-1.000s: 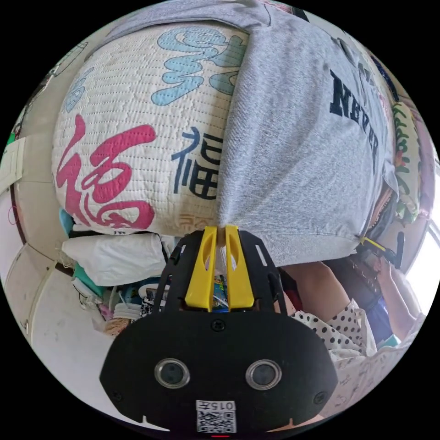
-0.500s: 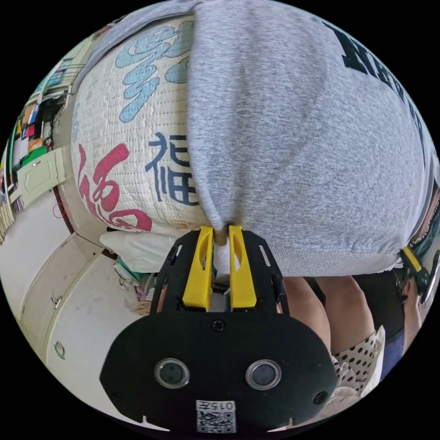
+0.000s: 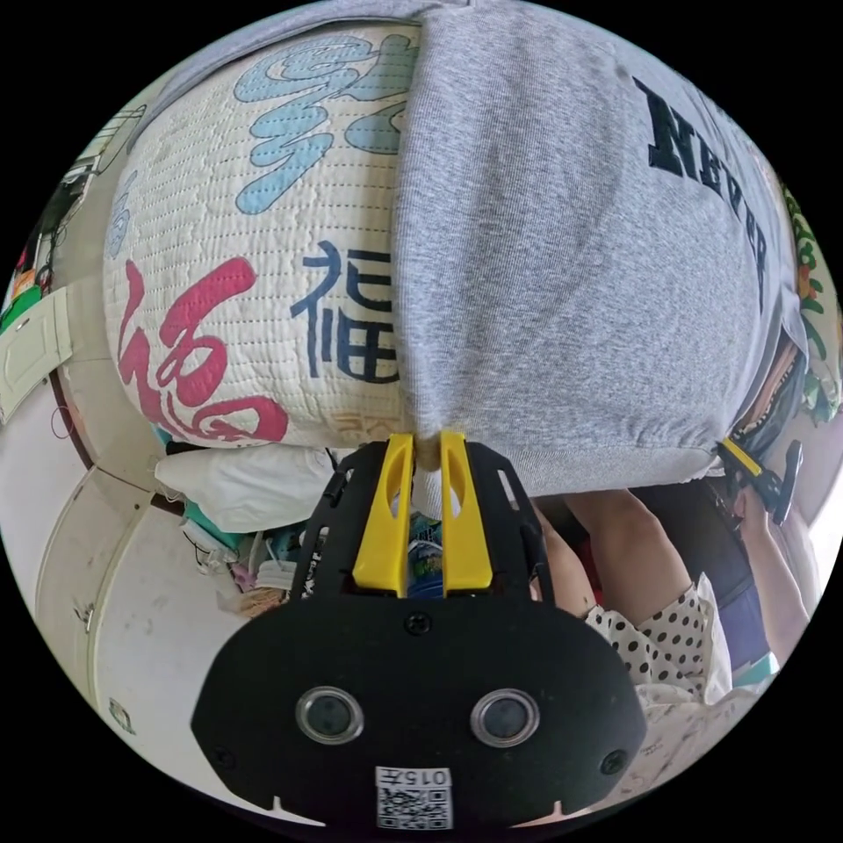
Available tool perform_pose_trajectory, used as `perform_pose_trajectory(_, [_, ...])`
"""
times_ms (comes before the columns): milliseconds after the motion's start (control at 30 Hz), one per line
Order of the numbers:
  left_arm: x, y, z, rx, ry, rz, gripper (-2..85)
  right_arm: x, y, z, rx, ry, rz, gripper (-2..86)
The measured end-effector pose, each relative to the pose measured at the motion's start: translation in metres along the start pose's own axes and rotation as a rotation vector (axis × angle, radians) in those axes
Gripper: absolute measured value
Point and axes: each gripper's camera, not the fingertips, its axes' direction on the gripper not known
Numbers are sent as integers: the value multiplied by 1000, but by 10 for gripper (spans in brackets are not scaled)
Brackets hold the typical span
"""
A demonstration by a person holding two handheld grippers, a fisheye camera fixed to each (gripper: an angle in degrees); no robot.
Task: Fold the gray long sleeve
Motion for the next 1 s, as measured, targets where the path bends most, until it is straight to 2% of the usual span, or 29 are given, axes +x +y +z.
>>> perform_pose_trajectory(133, [-9, 11, -18, 10, 54, 40, 75, 17, 4, -25, 9, -52, 63, 49])
perform_pose_trajectory(267, [-21, 25, -38, 30, 37, 40, 103, 49, 16, -50, 33, -229, 151, 83])
perform_pose_trajectory(467, [-21, 15, -53, 80, 183, 47, 107, 41, 4, -68, -25, -228, 168, 71])
perform_pose_trajectory(567, [-8, 5, -49, 19, 107, 109, 67, 31, -5, -70, -66, -233, 176, 29])
perform_pose_trajectory(767, [11, 0, -65, -26, -19, 217, 28, 15, -25, -72, -128, -153, 264, 3])
perform_pose_trajectory(1000, [17, 13, -88, 11, -54, 146, 18, -4, -34, -77, -158, -85, 305, -1])
